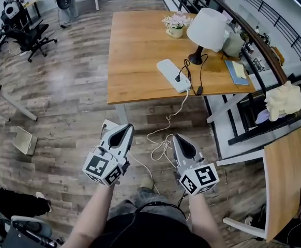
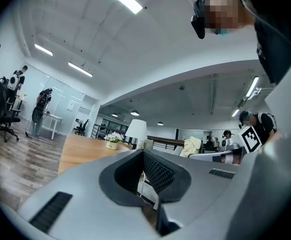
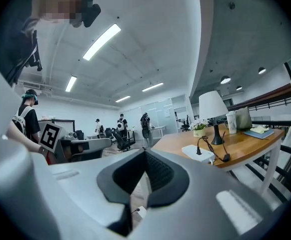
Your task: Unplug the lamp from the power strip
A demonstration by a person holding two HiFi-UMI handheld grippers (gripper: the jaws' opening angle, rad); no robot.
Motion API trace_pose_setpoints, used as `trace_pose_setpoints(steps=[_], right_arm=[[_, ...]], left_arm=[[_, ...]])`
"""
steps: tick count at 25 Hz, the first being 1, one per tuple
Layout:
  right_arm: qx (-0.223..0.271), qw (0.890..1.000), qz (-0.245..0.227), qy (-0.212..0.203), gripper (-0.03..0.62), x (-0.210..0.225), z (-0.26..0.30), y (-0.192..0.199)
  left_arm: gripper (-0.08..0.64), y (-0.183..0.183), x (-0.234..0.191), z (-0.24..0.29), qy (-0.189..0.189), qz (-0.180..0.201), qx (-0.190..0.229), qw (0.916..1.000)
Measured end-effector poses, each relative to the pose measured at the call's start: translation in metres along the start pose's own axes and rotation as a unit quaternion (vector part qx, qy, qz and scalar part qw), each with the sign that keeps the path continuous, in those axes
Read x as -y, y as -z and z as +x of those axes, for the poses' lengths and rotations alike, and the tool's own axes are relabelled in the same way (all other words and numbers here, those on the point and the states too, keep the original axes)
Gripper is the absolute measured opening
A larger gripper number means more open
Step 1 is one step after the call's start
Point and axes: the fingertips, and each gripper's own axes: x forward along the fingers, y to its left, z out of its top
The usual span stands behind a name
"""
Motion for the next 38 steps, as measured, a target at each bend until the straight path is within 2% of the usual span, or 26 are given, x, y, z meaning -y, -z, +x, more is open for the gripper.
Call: trace_pose_setpoints(steps=[5, 18, 29, 38], right_arm=[[0.002, 1.0, -0.001, 0.017, 0.008, 0.03, 0.013, -0.001], [0.0, 0.998, 0.037, 0.053, 0.009, 0.085, 0.018, 0.006], [-0.021, 0.995, 0.038, 0.087, 0.009, 0.142, 0.066, 0.001], [-0.05, 0.991, 0.038, 0.114, 0.009, 0.183, 0.124, 0.006]], left_arm=[[-0.003, 0.006, -0.002, 0.034, 0.001, -0.004, 0.003, 1.0], [-0.003, 0.021, -0.019, 0.077, -0.002, -0.007, -0.027, 0.9996], [-0.003, 0.031, -0.039, 0.166, 0.057, -0.018, -0.054, 0.9968], [-0.003, 0.041, -0.056, 0.242, 0.125, -0.016, -0.082, 0.9886]])
